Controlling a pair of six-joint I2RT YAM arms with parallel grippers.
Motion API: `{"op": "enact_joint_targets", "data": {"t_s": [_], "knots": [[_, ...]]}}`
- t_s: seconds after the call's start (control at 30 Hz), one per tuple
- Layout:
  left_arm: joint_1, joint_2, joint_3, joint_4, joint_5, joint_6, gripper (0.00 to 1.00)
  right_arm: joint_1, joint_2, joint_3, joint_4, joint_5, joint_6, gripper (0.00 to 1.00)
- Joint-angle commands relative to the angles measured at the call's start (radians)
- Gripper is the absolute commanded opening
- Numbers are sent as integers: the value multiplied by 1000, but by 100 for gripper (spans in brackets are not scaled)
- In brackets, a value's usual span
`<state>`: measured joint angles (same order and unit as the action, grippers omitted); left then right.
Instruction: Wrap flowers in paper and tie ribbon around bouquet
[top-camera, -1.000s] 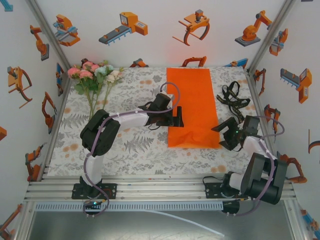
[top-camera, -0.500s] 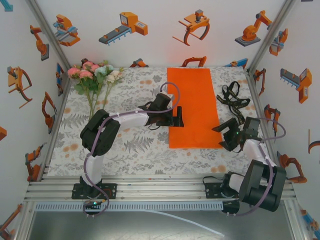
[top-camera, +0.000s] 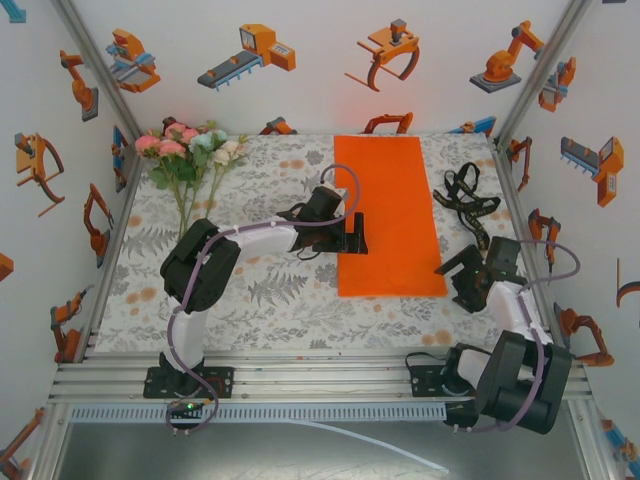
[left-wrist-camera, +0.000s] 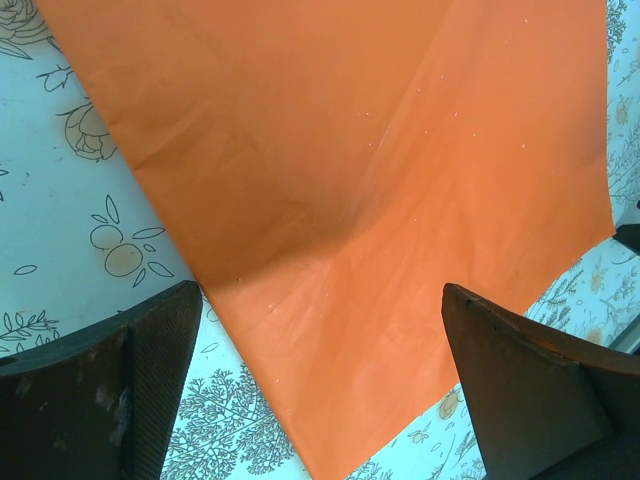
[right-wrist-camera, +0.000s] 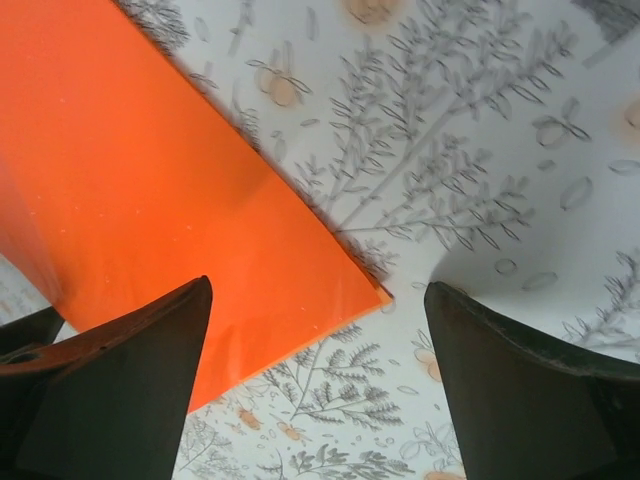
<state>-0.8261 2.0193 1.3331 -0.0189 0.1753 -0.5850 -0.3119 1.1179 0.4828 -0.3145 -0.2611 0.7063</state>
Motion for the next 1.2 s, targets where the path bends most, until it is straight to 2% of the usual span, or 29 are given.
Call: {"op": "enact_joint_targets", "data": {"t_s": [0.0,0.13,0.27,0.33,0.37,0.47,0.57,0.63,0.8,0.97,1.17], "knots": [[-5,29,11,-35,-17,-3,98,0,24,-6,74,-35,5,71],[-5,30,12,-35,-17,-4,99,-1,12,-16,88,-24,13,57],[-5,34,15,-37,-19,-4,99,-1,14,-25,90,-42,33,48],[-5,36,16,-36,-17,-4,99,-1,17,-30,93,-66,48,46],[-5,36,16,-38,-18,-4,99,-1,16,-29,82,-68,48,50],[-5,34,16,-36,-18,-4,99,0,-1,-14,-1,0,20,73],[-5,35,17,-35,-17,-4,99,-1,-16,-13,-28,49,6,77],[-5,35,17,-37,-16,-4,100,-1,-11,-20,-18,42,8,76],[-6,36,16,-37,-19,-4,100,-1,21,-31,31,-9,25,62],[-7,38,18,-37,-19,-3,100,-1,35,-33,39,-16,33,59],[-7,41,21,-38,-17,-6,100,-1,26,-45,59,-40,63,46]]}}
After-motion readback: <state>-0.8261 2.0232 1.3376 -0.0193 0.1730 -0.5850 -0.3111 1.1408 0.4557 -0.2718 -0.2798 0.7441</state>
